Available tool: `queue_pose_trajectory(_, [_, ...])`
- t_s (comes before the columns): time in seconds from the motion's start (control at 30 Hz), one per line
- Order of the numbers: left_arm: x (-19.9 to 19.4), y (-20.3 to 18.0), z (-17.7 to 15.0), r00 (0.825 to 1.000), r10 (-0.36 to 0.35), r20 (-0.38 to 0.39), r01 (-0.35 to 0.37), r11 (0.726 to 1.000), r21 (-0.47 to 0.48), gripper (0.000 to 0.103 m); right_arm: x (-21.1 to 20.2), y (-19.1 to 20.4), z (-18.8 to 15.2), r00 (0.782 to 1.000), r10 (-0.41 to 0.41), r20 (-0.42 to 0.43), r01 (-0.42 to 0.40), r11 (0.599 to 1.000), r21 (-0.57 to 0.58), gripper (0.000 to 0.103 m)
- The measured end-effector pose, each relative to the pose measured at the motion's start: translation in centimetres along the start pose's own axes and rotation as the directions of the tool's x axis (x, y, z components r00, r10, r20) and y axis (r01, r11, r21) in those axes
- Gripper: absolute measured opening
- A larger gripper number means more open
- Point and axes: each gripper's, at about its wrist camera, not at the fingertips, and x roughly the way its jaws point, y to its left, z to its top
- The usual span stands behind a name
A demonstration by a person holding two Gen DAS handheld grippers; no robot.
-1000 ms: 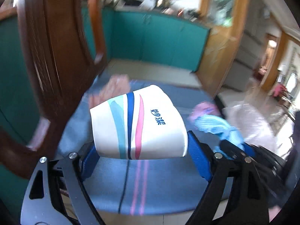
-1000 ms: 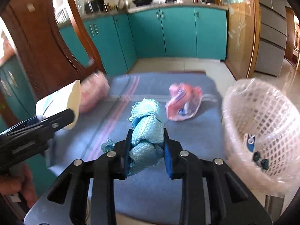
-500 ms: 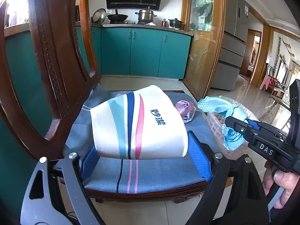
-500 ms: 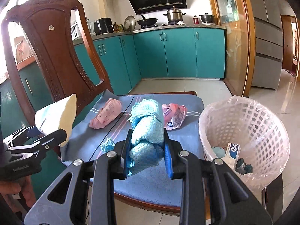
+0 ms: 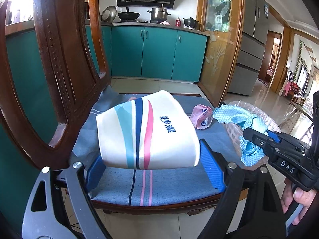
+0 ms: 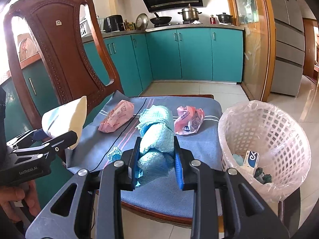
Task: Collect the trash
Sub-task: 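Drop the blue cloth into the basket with the right tool while the left tool drops the cup there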
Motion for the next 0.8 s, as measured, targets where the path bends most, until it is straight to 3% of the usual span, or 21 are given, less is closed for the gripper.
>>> queue_pose_trajectory(0.23, [0.2, 0.0, 0.0, 1.0, 0.001, -0.006, -0.001, 1.0, 0.002, 0.086, -0.5, -0.6, 0.4, 0.999, -0.019, 0.03, 0.019, 1.0, 0.013, 0.03])
queue_pose_trajectory(0.4, [0.4, -0.3, -0.2, 1.0, -0.005, -0.014, 0.005, 1.0, 0.01, 0.086, -2.9, -5.8, 2.3, 0.982, -0.131, 0.139, 0.115, 0.986, 0.117, 0.031])
queue_pose_trajectory(0.47, [0.7, -0.6, -0.4, 1.0, -0.012, -0.019, 0.012, 1.0, 0.015, 0.086, -3.3, -9.4, 2.9, 0.968, -0.19, 0.162, 0.159, 0.97, 0.186, 0.052])
queue_pose_trajectory(0.5, [0.8, -0.8, -0.5, 1.0, -0.015, -0.022, 0.016, 1.0, 0.018, 0.086, -3.2, -10.6, 2.9, 0.967, -0.205, 0.15, 0.172, 0.963, 0.208, 0.084])
queue_pose_trajectory(0.53, [1.0, -1.1, -0.6, 0.999, -0.022, -0.025, 0.023, 0.999, 0.025, 0.086, -3.1, -12.5, 2.8, 0.963, -0.237, 0.128, 0.199, 0.946, 0.255, 0.092])
queue_pose_trajectory(0.57, [1.1, -1.5, -0.7, 0.999, -0.032, -0.026, 0.033, 0.999, 0.036, 0.086, -3.6, -14.1, 2.6, 0.953, -0.27, 0.137, 0.217, 0.924, 0.315, 0.092])
queue_pose_trajectory(0.67, [1.4, -3.0, -1.0, 0.998, -0.061, -0.028, 0.063, 0.996, 0.069, 0.086, -6.4, -17.3, 1.9, 0.926, -0.308, 0.22, 0.166, 0.852, 0.496, 0.096])
queue_pose_trajectory(0.8, [1.8, -6.3, -0.9, 0.991, -0.132, -0.035, 0.135, 0.985, 0.106, 0.086, -8.7, -18.5, 1.2, 0.872, -0.385, 0.301, 0.16, 0.807, 0.569, 0.098])
